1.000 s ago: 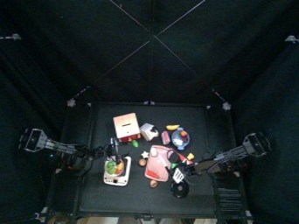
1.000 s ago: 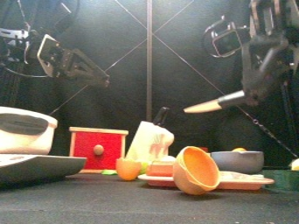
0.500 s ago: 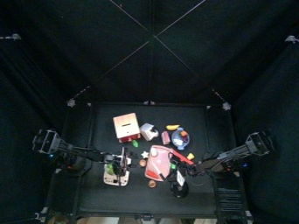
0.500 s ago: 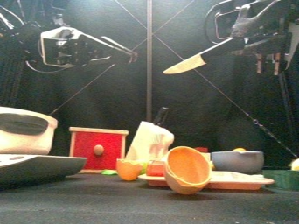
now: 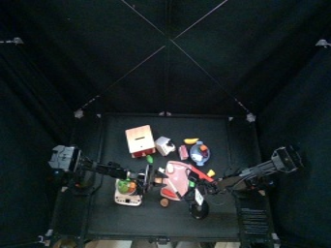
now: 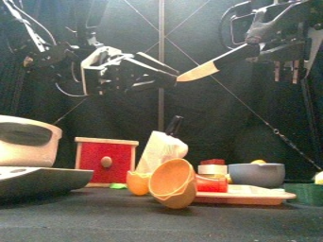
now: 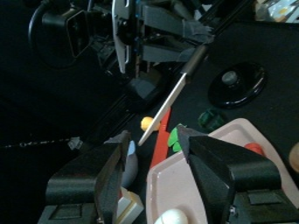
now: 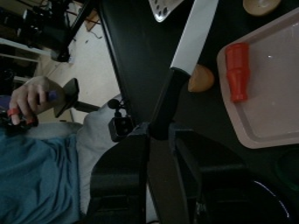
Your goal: Grab pairing knife with other hand
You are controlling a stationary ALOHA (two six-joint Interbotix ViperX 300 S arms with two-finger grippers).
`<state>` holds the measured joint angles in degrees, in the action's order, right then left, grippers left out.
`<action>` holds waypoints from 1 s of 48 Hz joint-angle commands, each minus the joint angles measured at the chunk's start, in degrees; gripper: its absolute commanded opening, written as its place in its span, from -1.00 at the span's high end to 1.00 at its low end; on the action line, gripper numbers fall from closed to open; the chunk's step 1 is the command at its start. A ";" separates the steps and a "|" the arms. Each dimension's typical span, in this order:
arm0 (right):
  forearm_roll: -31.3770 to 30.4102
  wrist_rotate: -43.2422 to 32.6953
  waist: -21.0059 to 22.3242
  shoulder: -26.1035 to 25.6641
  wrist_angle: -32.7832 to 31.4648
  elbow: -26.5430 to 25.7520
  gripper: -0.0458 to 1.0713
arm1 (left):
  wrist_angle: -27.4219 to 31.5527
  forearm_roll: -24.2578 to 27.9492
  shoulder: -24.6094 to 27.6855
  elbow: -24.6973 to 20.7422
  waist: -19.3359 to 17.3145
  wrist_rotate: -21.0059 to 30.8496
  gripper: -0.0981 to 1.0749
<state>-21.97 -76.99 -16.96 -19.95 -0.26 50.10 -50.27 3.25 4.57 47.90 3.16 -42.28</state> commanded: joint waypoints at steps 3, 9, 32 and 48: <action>0.00 -0.09 0.18 0.00 0.44 -0.79 0.15 | -0.62 0.26 0.00 -1.32 -1.23 -0.09 -0.60; 0.00 -0.09 0.18 0.26 0.44 -0.88 0.15 | -0.62 0.79 0.00 -1.32 -1.23 -1.05 -0.54; 0.79 -0.09 0.35 0.26 0.44 -1.05 0.15 | -0.62 8.44 0.97 -1.49 -1.23 -9.67 -0.31; 0.88 -0.18 0.44 0.26 0.44 -0.97 0.15 | 1.41 8.53 0.97 -1.93 -1.67 -18.54 -0.31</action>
<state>-21.18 -77.26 -16.70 -18.98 -0.35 50.10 -49.39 11.69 5.98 47.37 1.85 -59.41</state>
